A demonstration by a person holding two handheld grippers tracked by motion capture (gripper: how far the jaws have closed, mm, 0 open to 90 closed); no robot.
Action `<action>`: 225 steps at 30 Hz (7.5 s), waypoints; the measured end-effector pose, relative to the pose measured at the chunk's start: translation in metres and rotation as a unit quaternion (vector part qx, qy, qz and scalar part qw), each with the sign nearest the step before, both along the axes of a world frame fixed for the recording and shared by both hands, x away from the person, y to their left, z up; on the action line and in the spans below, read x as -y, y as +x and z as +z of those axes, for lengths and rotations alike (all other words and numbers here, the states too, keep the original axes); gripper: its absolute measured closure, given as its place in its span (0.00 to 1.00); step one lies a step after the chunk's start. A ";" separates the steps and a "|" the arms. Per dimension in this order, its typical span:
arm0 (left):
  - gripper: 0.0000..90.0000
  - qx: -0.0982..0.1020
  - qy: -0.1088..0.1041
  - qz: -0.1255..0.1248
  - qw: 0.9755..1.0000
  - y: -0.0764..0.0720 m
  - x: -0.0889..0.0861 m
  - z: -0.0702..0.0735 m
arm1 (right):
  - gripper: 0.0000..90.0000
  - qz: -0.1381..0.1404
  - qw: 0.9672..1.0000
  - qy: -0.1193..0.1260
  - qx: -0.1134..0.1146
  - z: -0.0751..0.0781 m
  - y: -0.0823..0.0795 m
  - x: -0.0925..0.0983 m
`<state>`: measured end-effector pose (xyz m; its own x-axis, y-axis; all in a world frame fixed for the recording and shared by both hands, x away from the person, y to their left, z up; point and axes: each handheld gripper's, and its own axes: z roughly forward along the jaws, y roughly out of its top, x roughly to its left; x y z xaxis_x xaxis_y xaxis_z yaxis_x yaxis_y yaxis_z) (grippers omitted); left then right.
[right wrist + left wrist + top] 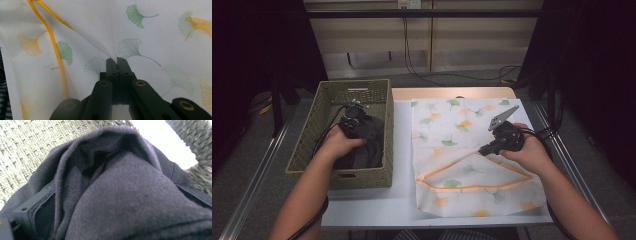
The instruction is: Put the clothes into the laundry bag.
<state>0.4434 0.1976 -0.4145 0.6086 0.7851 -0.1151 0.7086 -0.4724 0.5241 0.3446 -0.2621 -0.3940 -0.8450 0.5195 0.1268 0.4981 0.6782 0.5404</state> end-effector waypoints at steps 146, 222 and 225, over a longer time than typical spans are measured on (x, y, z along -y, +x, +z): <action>0.66 0.100 -0.028 -0.205 0.973 -0.084 0.096 0.205 | 1.00 -0.008 0.999 0.006 0.044 0.028 0.020 -0.002; 0.65 0.047 -0.098 -0.383 0.917 -0.141 0.219 0.170 | 1.00 -0.015 0.998 0.013 0.053 0.041 0.033 -0.007; 0.64 0.042 -0.100 -0.388 0.915 -0.141 0.227 0.165 | 1.00 -0.015 0.998 0.013 0.057 0.041 0.034 -0.007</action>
<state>0.3024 -0.0296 -0.2495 0.9872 0.0809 -0.1371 0.1539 -0.7051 0.6922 0.3783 -0.2554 -0.3528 -0.8386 0.5429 0.0454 0.4530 0.6485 0.6118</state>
